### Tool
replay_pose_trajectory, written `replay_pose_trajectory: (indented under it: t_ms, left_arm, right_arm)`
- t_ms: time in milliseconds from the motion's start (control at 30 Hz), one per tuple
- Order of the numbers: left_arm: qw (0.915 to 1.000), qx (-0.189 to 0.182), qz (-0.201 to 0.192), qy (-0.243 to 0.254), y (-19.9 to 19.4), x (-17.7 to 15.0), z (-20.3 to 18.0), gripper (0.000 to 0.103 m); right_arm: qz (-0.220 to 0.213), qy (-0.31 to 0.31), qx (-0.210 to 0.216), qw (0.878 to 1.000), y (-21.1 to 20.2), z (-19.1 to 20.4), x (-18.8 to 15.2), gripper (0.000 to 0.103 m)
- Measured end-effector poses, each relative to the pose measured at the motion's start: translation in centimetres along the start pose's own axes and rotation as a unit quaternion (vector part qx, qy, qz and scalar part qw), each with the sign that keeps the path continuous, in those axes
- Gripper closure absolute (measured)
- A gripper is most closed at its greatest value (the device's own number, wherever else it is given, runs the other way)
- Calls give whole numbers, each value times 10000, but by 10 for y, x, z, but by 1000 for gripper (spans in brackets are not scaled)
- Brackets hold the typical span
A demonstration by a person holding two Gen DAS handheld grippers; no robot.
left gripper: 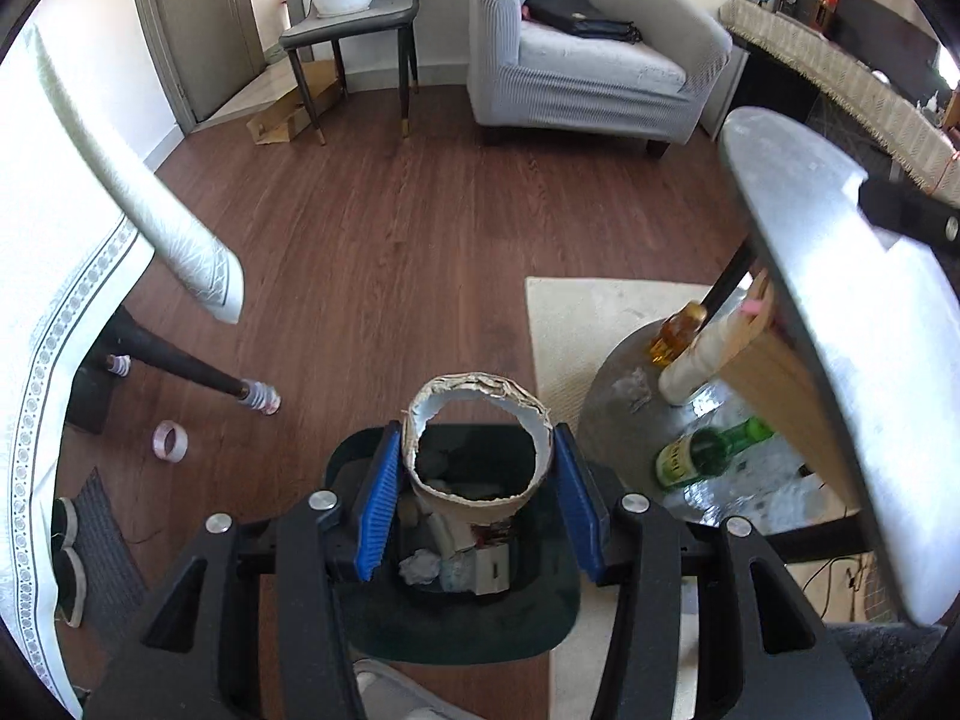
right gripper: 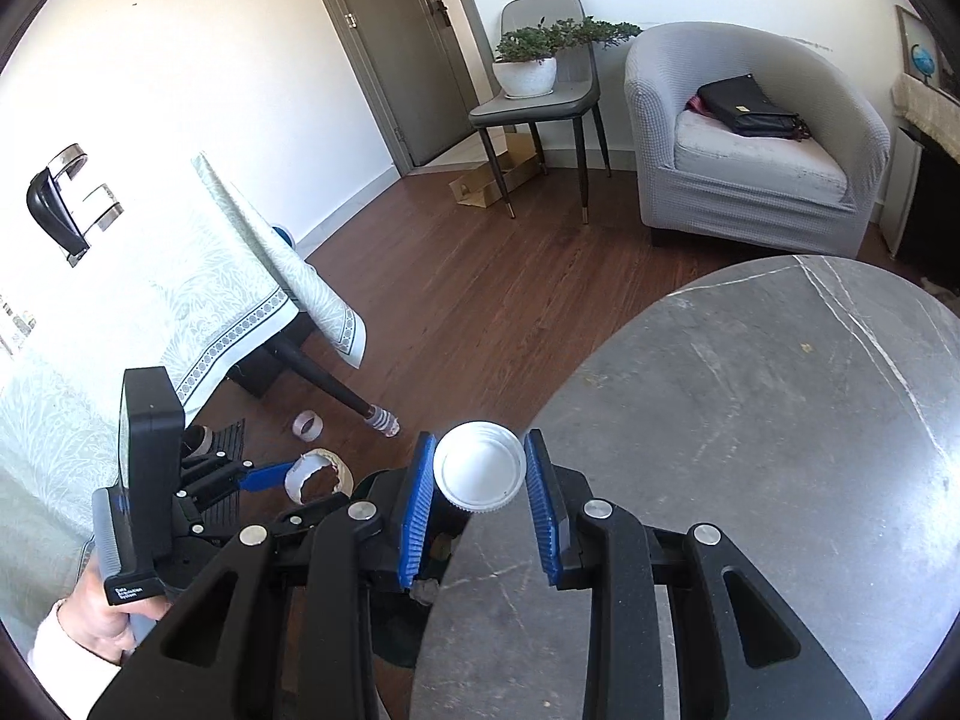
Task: Collect trash
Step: 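Carry the tape ring with the left tool while the right tool carries the cap to the green bin, then open the left tool to drop the tape ring into the bin while the right tool releases the cap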
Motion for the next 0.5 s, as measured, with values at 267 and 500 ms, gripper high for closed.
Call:
replay_pose_trajectory:
  t_ms: [267,500]
  left_arm:
    - [9977,47,658,134,24,-43,27,52]
    - [9925,-65,1207,183,44,-73,44,50]
  right_arm:
    - [227,-284,93,9993,31,41,0,73]
    - [451,-475,116,9978,60,73,-3,73]
Point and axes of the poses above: each gripper's, at about its wrist camera, not at the fingertips, and y roughly the way its jaws point, z to its left, x to its top, the point moved 5 cm from there along y, roughly the way its jaws point, and after that the axes turned 2 degrees about -z, right-handed, at the moved point
